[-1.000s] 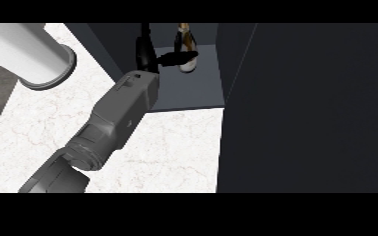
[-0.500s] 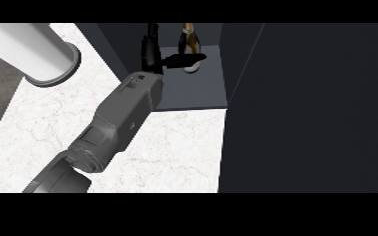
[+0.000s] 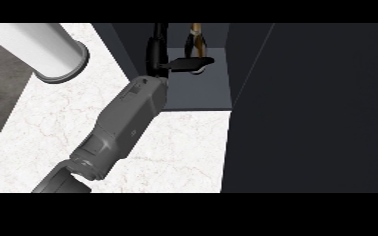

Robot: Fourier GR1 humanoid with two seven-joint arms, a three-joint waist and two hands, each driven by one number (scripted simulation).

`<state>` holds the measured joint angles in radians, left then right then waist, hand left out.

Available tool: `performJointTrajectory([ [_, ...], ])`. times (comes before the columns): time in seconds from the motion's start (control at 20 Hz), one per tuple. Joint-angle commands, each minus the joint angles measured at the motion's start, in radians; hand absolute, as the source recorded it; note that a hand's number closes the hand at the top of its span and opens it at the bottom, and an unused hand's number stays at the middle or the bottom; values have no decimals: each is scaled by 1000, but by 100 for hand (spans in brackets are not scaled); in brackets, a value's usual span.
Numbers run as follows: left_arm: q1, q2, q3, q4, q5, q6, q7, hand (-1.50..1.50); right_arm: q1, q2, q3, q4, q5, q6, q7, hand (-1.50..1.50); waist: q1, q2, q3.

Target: Pick up the wine, place it into the cabinet and close the cabinet

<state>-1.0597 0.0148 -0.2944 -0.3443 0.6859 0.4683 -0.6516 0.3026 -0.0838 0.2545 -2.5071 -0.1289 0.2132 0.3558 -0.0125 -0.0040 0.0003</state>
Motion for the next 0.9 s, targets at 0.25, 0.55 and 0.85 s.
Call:
performJointTrajectory([
  [0.25,155,12,-66,-309,-41,40,47,-150,51,-18,-26,-175,-81,-23,68,-150,41,-18,0],
  [0.55,295,42,-123,-545,-63,80,150,-150,95,-25,27,-211,-52,-18,63,-150,26,-15,0],
  [0.85,507,44,-210,-812,-83,112,182,-150,47,-35,7,-220,-55,-40,89,-150,25,-11,0],
])
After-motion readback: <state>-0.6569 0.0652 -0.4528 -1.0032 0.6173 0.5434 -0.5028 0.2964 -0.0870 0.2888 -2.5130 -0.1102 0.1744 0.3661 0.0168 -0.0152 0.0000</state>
